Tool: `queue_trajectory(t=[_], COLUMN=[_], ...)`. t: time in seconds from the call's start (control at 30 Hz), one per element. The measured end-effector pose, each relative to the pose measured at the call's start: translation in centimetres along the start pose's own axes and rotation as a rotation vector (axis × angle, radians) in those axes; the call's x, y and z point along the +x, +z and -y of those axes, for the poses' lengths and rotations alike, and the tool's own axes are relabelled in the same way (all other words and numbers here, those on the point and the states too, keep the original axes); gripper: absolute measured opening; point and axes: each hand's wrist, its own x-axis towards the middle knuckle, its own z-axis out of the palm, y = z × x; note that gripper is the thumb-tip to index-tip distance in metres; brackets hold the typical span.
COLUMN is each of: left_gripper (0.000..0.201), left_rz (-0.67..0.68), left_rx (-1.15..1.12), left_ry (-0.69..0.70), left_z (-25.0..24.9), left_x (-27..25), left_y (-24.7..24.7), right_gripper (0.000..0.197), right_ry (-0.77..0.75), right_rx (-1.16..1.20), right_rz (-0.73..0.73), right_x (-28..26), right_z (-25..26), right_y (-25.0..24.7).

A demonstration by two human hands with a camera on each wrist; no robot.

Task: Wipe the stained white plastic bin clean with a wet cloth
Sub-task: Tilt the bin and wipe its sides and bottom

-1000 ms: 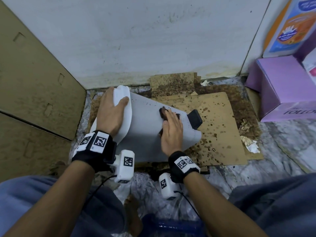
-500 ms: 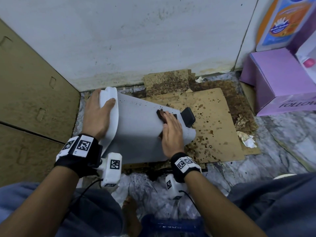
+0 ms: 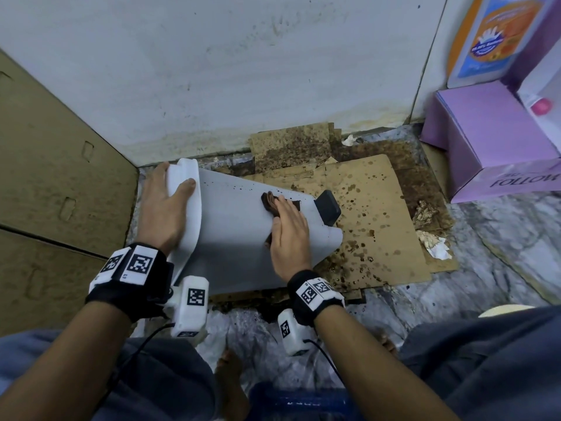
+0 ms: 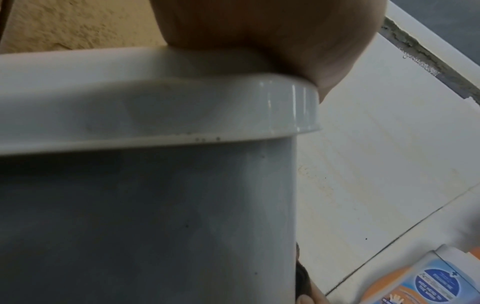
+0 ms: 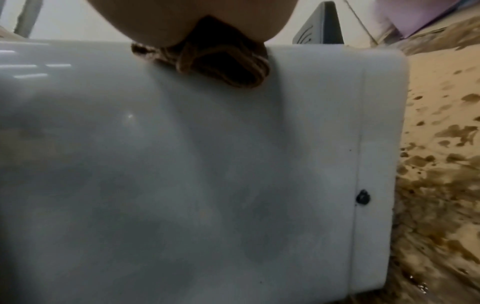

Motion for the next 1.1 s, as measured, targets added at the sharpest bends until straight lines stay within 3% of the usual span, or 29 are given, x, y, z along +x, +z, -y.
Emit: queue_trajectory(t=[0.23,0.5,0.7,0.9,1.1], left_gripper=[0.066,0.075,0.07,0.081,0.083], left_rz=[0.002,0.004,0.007,0.017,0.027], left_rx=[-0.053,-0.079,-0.079,-0.094,-0.084], left_ry=[-0.041,-0.085,-0.081,-0.103,-0.09], left_z=[0.0,0.5,0.5,1.0,0.9], left_x=[0.4,1.0,1.4,2.1,2.4], left_y=[0.2,-0.2,0.0,-0.3,-0.1], right_gripper=[0.046,0.044,0.045,0.051,0.057], right_ry=[0.196,0.121,0.071,0.014,0.143], right_rx=[-0.045,-0.022,-0.022,-0.079,-0.132], right_rz=[0.039,-0.042,-0.134,-0.189,-0.215], right_x=[1.0,-1.3,-2.9,-3.8,-3.0], right_z=[-3.2,-4.9,-6.9,-8.2,-10.1], right_y=[-2.0,-1.5,-1.3,-1.3,-3.0])
